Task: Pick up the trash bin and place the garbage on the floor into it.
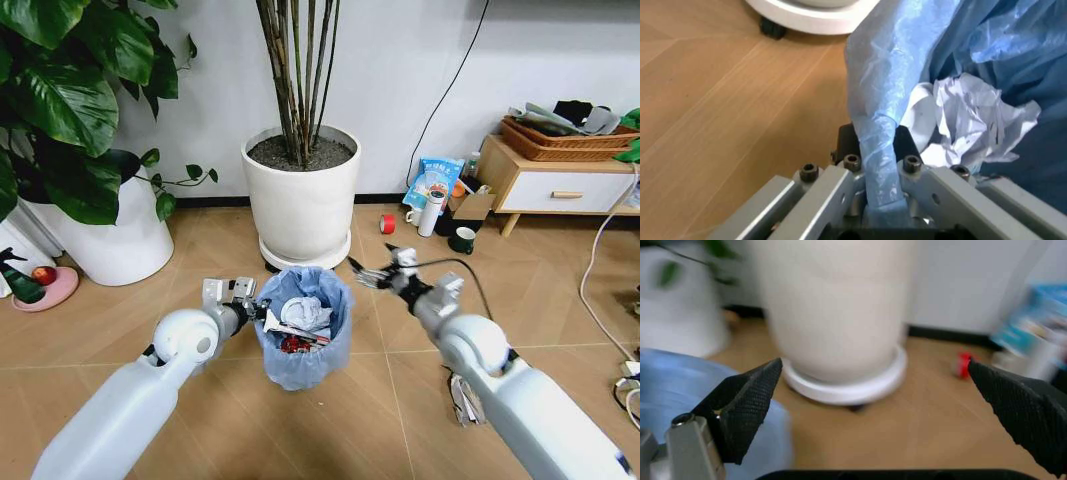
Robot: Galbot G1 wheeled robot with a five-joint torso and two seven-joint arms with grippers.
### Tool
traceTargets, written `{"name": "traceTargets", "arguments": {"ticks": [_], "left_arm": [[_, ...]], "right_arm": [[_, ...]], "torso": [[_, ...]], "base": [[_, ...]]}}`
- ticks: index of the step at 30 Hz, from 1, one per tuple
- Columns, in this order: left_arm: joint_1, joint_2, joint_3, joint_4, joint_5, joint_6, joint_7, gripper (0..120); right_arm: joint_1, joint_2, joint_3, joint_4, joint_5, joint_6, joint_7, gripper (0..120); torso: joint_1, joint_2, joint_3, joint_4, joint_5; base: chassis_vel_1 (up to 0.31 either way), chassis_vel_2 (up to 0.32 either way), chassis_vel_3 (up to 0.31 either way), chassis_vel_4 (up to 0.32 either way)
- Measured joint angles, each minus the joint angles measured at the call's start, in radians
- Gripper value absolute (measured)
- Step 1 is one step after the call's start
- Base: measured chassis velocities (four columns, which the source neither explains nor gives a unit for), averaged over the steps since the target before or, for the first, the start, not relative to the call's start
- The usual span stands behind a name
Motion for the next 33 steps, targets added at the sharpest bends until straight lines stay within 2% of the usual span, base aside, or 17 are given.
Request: {"name": "traceTargets", "arguments": {"ticks": [2, 3, 4, 11, 13, 14, 15, 18, 19, 29, 33], "left_arm": [[0.019, 0.006, -0.011, -0.009, 0.004, -0.002, 0.000, 0], [0.032, 0.009, -0.019, -0.016, 0.009, -0.004, -0.001, 0], [0.040, 0.010, -0.022, -0.022, 0.010, -0.005, -0.002, 0], [0.056, 0.019, -0.028, -0.039, 0.010, -0.007, -0.002, 0], [0.058, 0.022, -0.030, -0.041, 0.010, -0.007, -0.002, 0], [0.061, 0.024, -0.032, -0.043, 0.010, -0.008, -0.001, 0], [0.063, 0.026, -0.032, -0.044, 0.010, -0.009, 0.001, 0], [0.067, 0.026, -0.033, -0.047, 0.014, -0.009, 0.004, 0], [0.068, 0.025, -0.032, -0.049, 0.015, -0.010, 0.005, 0], [0.071, 0.025, -0.026, -0.063, 0.022, -0.012, 0.015, 0], [0.086, 0.036, -0.030, -0.077, 0.024, -0.021, 0.021, 0]], "right_arm": [[-0.014, 0.009, 0.013, -0.011, -0.005, -0.015, 0.030, 100], [-0.042, 0.019, 0.031, -0.018, -0.008, -0.035, 0.064, 100], [-0.073, 0.026, 0.050, -0.025, -0.009, -0.048, 0.088, 100], [-0.227, 0.099, 0.165, -0.103, -0.070, -0.048, 0.113, 100], [-0.243, 0.110, 0.183, -0.116, -0.074, -0.045, 0.114, 100], [-0.268, 0.123, 0.210, -0.134, -0.076, -0.041, 0.114, 100], [-0.297, 0.136, 0.237, -0.159, -0.077, -0.038, 0.114, 100], [-0.325, 0.155, 0.275, -0.204, -0.079, -0.030, 0.109, 100], [-0.334, 0.166, 0.292, -0.230, -0.078, -0.030, 0.108, 100], [-0.327, 0.222, 0.327, -0.341, -0.030, -0.097, 0.146, 100], [-0.284, 0.247, 0.324, -0.431, -0.032, -0.103, 0.177, 100]], "torso": [[0.000, 0.000, 0.000, 0.0004, 0.0007], [0.000, 0.000, 0.000, 0.0013, 0.0009], [0.000, 0.000, 0.000, 0.0012, 0.0000], [0.000, 0.000, 0.000, 0.0001, 0.0005], [0.000, 0.000, 0.000, 0.0000, 0.0013], [0.000, 0.000, 0.000, 0.0006, 0.0004], [0.000, 0.000, 0.000, 0.0003, 0.0000], [0.000, 0.000, 0.000, 0.0009, 0.0006], [0.000, 0.000, 0.000, 0.0003, 0.0000], [0.000, 0.000, 0.000, 0.0006, 0.0005], [0.000, 0.000, 0.000, 0.0005, 0.0004]], "base": [[0.000, 0.000, 0.000, 0.000], [0.000, 0.000, 0.000, 0.000], [0.000, 0.000, 0.000, 0.000], [0.000, 0.000, 0.000, 0.000], [0.000, 0.000, 0.000, 0.000], [0.000, 0.000, 0.000, 0.000], [0.000, 0.000, 0.000, 0.000], [0.000, 0.000, 0.000, 0.000], [0.000, 0.000, 0.000, 0.000], [0.000, 0.000, 0.000, 0.000], [0.000, 0.000, 0.000, 0.000]]}}
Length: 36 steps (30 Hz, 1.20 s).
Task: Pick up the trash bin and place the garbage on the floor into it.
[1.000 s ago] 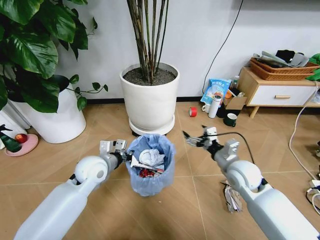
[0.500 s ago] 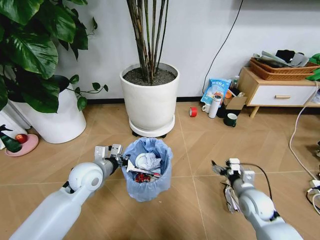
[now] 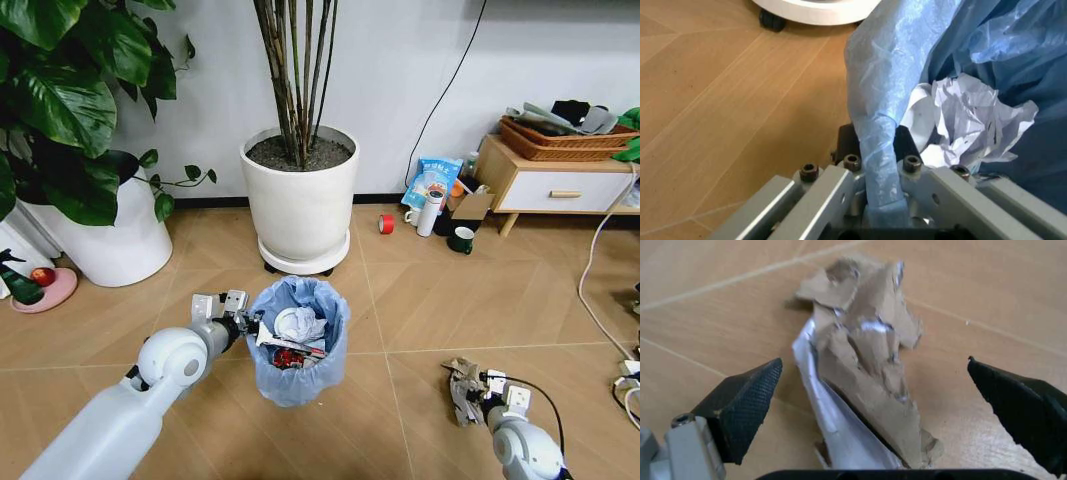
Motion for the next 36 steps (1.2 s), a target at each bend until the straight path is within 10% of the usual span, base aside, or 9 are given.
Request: {"name": "traceTargets", "arguments": {"ticks": [10, 36], "left_arm": [[0.018, 0.013, -0.007, -0.016, 0.012, -0.006, 0.009, 0], [0.028, 0.018, -0.004, -0.031, 0.009, -0.005, -0.003, 0]], "right_arm": [[0.069, 0.017, -0.016, -0.097, -0.004, 0.025, -0.019, 90], [0.100, 0.028, -0.018, -0.142, -0.003, 0.085, -0.052, 0]], "torso": [[0.000, 0.000, 0.000, 0.0003, -0.0001], [0.000, 0.000, 0.000, 0.0000, -0.0001]], "base": [[0.000, 0.000, 0.000, 0.000], [0.000, 0.000, 0.000, 0.000]]}}
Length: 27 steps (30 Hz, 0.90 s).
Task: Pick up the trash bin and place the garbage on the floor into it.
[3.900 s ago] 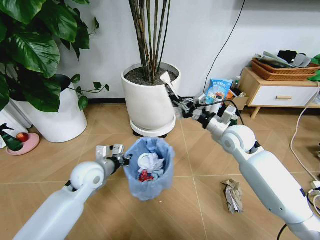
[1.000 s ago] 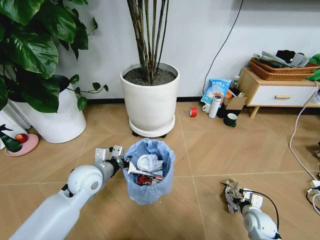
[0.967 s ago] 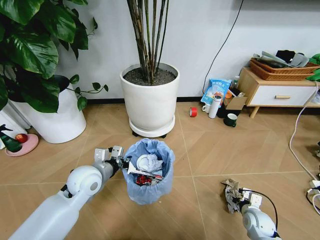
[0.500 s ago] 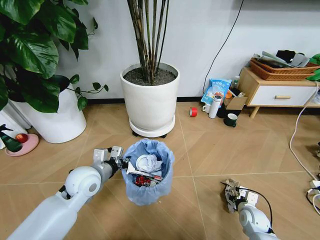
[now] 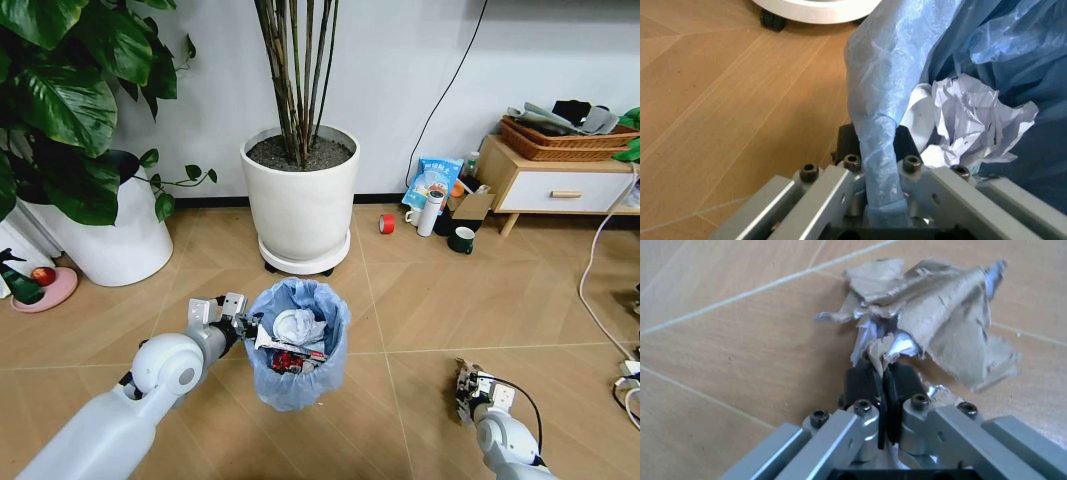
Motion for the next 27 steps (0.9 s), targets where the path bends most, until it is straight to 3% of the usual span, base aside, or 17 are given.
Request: {"name": "traceTargets", "arguments": {"ticks": [13, 22, 24, 27], "left_arm": [[0.023, 0.015, -0.009, -0.014, 0.001, 0.000, 0.004, 0], [0.037, 0.021, -0.015, -0.015, 0.013, 0.000, 0.019, 0], [0.038, 0.020, -0.014, -0.015, 0.015, 0.001, 0.023, 0], [0.031, 0.018, -0.008, -0.012, 0.014, 0.002, 0.024, 0]], "right_arm": [[0.000, -0.038, 0.050, 0.155, -0.047, 0.029, -0.033, 0], [0.047, -0.220, 0.053, 0.417, -0.028, 0.056, -0.227, 0], [0.077, -0.285, 0.000, 0.511, 0.025, 0.056, -0.255, 0], [0.113, -0.322, -0.056, 0.561, 0.059, 0.062, -0.281, 0]], "torso": [[0.000, 0.000, 0.000, 0.0000, 0.0002], [0.000, 0.000, 0.000, -0.0001, -0.0001], [0.000, 0.000, 0.000, -0.0001, -0.0001], [0.000, 0.000, 0.000, 0.0003, 0.0000]], "base": [[0.000, 0.000, 0.000, 0.000], [0.000, 0.000, 0.000, 0.000], [0.000, 0.000, 0.000, 0.000], [0.000, 0.000, 0.000, 0.000]]}}
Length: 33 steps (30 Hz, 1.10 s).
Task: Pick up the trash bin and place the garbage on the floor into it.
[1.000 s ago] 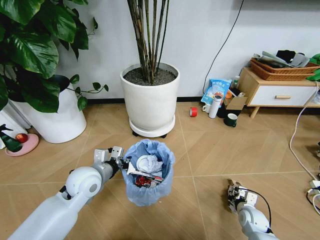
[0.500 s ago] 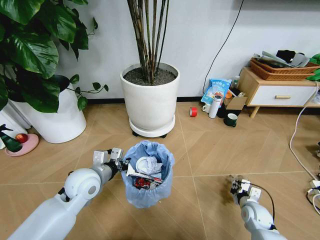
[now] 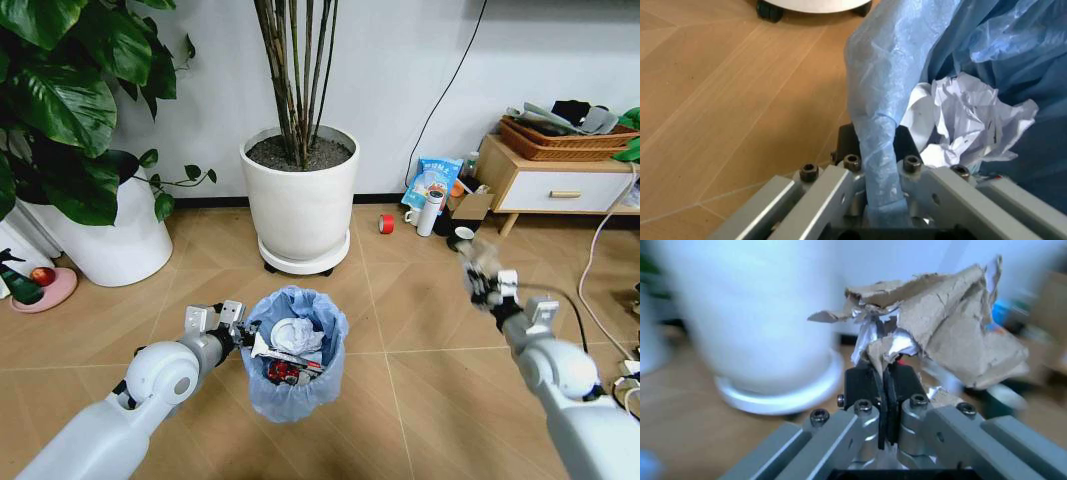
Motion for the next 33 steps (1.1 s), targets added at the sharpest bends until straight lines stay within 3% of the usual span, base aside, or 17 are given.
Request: {"name": "traceTargets", "arguments": {"ticks": [3, 5, 10, 13, 18, 29, 31, 33], "left_arm": [[-0.011, -0.001, 0.006, 0.004, -0.004, 0.002, 0.000, 0], [-0.034, -0.001, 0.017, 0.019, -0.012, 0.005, 0.004, 0], [-0.057, -0.001, 0.031, 0.035, -0.017, 0.007, 0.015, 0], [-0.116, -0.016, 0.063, 0.069, -0.046, 0.015, 0.012, 0], [-0.163, -0.039, 0.079, 0.102, -0.069, 0.025, -0.011, 0], [-0.230, -0.065, 0.095, 0.139, -0.121, 0.028, -0.050, 0], [-0.231, -0.065, 0.096, 0.140, -0.122, 0.028, -0.050, 0], [-0.232, -0.065, 0.096, 0.142, -0.122, 0.028, -0.049, 0]], "right_arm": [[0.030, -0.025, -0.054, 0.031, 0.028, 0.012, -0.018, 0], [0.087, -0.050, -0.147, 0.075, 0.076, 0.026, -0.052, 0], [0.128, -0.061, -0.223, 0.105, 0.100, 0.026, -0.072, 0], [0.203, -0.074, -0.386, 0.136, 0.127, 0.028, -0.101, 0], [0.239, -0.076, -0.503, 0.160, 0.138, 0.033, -0.101, 0], [0.248, -0.073, -0.614, 0.159, 0.104, 0.035, -0.101, 0], [0.249, -0.071, -0.616, 0.154, 0.098, 0.035, -0.102, 2], [0.256, -0.067, -0.624, 0.138, 0.088, 0.035, -0.106, 14]], "torso": [[0.000, 0.000, 0.000, -0.0001, -0.0002], [0.000, 0.000, 0.000, 0.0000, 0.0001], [0.000, 0.000, 0.000, -0.0001, -0.0003], [0.000, 0.000, 0.000, -0.0002, 0.0001], [0.000, 0.000, 0.000, -0.0002, 0.0000], [0.000, 0.000, 0.000, -0.0004, 0.0000], [0.000, 0.000, 0.000, -0.0003, 0.0000], [0.000, 0.000, 0.000, -0.0002, 0.0000]], "base": [[0.000, 0.000, 0.000, 0.000], [0.000, 0.000, 0.000, 0.000], [0.000, 0.000, 0.000, 0.000], [0.000, 0.000, 0.000, 0.000], [0.000, 0.000, 0.000, 0.000], [0.000, 0.000, 0.000, 0.000], [0.000, 0.000, 0.000, 0.000], [0.000, 0.000, 0.000, 0.000]]}}
